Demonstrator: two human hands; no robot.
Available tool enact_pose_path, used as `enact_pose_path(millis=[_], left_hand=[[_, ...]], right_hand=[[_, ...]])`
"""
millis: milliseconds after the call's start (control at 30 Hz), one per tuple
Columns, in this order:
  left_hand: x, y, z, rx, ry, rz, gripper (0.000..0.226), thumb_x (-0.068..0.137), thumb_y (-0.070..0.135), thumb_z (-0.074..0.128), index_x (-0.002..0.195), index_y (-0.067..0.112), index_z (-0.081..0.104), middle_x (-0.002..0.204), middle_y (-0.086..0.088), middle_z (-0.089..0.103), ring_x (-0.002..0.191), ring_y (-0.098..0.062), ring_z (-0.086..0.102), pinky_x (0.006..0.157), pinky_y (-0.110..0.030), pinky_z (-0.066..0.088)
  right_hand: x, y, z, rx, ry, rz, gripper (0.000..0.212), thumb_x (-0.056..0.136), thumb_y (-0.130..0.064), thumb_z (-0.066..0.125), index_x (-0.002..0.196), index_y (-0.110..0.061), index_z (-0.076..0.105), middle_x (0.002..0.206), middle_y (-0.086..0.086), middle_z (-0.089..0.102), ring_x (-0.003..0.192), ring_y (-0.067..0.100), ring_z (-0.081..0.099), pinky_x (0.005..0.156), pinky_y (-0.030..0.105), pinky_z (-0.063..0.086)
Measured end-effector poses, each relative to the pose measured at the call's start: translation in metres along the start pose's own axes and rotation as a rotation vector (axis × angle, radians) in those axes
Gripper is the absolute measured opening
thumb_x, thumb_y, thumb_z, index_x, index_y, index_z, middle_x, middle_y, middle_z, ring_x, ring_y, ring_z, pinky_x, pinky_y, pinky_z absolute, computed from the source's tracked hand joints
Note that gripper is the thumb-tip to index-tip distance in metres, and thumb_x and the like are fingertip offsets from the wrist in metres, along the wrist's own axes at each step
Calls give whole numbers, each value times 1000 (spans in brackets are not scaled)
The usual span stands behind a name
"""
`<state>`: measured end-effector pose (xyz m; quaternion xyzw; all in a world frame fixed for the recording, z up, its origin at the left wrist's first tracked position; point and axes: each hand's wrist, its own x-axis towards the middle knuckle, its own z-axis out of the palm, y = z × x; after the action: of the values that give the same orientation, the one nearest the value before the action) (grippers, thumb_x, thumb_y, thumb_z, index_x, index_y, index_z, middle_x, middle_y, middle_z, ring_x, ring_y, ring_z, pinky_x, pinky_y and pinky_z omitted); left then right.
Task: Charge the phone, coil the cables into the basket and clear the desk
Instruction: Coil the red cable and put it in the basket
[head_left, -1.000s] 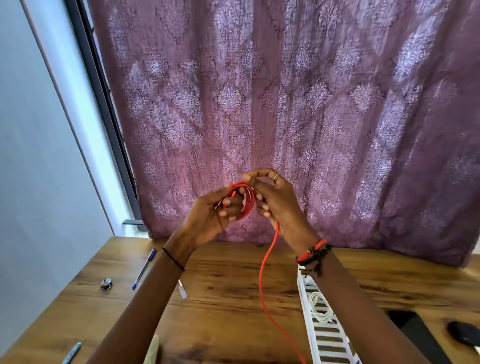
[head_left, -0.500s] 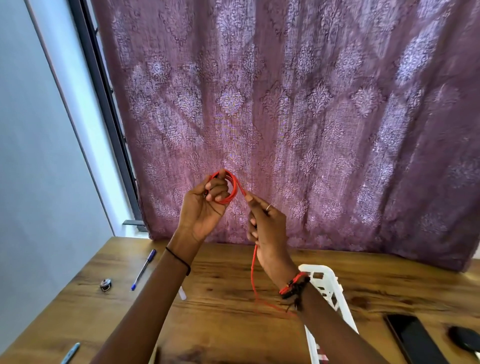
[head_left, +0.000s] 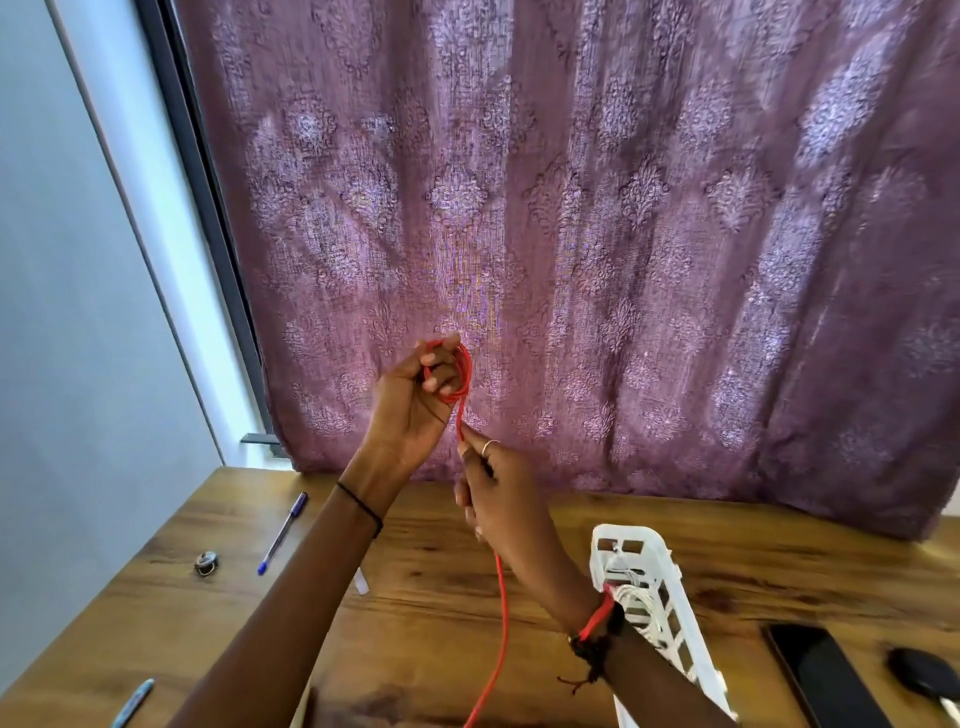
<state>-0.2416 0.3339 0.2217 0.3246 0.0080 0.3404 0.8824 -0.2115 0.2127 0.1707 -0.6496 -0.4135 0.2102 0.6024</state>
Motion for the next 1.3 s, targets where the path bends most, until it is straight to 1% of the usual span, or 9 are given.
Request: enact_pose_path(millis=[133, 300, 500, 633, 733, 867, 967, 1067, 1300], left_hand=[[1, -12, 4, 328, 66, 98, 35, 102, 19, 29, 95, 2, 59, 60, 8, 47, 41, -2, 37, 44, -13, 33], [2, -20, 4, 956, 70, 256, 30, 103, 21, 28, 106, 4, 52, 70, 3, 46, 48, -1, 42, 45, -14, 35], [-2, -20, -8, 1302, -43, 324, 28, 101, 15, 33, 112, -6, 48, 67, 3, 45, 55, -10, 41, 52, -26, 37], [-3, -19, -21, 1464, -163, 334, 22, 100, 11, 36, 108, -5, 47, 62, 5, 44, 52, -13, 40, 55, -31, 38], [-6, -20, -29, 1460, -234, 274, 19, 100, 14, 37, 104, 1, 50, 63, 6, 42, 52, -10, 37, 50, -22, 35], [-10, -22, -29, 1311, -260, 145, 19, 100, 16, 37, 89, 22, 51, 68, 5, 44, 53, 1, 39, 53, -15, 34], [-13, -22, -25, 1155, -309, 48, 24, 101, 18, 35, 100, 9, 57, 65, 12, 49, 52, 3, 39, 50, -11, 32], [-11, -19, -26, 1018, -389, -8, 37, 96, 24, 34, 107, -5, 54, 63, 11, 47, 50, 2, 34, 45, -10, 29], [-7, -19, -30, 892, -446, -75, 36, 96, 32, 31, 100, 13, 62, 59, 14, 41, 49, -1, 31, 46, -12, 30]], right_hand=[[4, -7, -1, -227, -84, 34, 27, 98, -16, 35, 104, -3, 58, 54, 0, 52, 32, 0, 37, 41, 21, 29], [10, -26, -13, -412, -95, -8, 29, 95, -19, 44, 71, -10, 59, 54, 0, 58, 33, 1, 45, 44, 20, 35], [21, -36, -40, -590, -87, -60, 20, 92, -28, 50, 96, -17, 67, 78, 7, 72, 69, 22, 59, 69, 35, 49], [29, -32, -57, -634, -68, -86, 21, 91, -18, 48, 100, -21, 67, 80, 3, 71, 57, 13, 53, 62, 31, 46], [37, -31, -67, -647, -27, -134, 17, 92, -16, 52, 92, -19, 70, 73, -6, 66, 50, -3, 43, 52, 20, 33], [46, -35, -75, -584, 9, -213, 15, 89, -12, 59, 93, -14, 73, 69, -8, 67, 53, -7, 46, 52, 6, 34], [48, -37, -77, -468, 80, -291, 15, 85, -8, 64, 96, -8, 74, 86, 6, 75, 70, 1, 59, 61, -3, 37], [51, -35, -77, -379, 95, -344, 17, 83, -10, 67, 99, -6, 73, 94, 5, 74, 80, -1, 61, 68, -4, 38], [57, -24, -75, -107, 91, -313, 17, 81, -9, 69, 97, -6, 73, 85, -3, 71, 69, -15, 61, 68, 0, 41]])
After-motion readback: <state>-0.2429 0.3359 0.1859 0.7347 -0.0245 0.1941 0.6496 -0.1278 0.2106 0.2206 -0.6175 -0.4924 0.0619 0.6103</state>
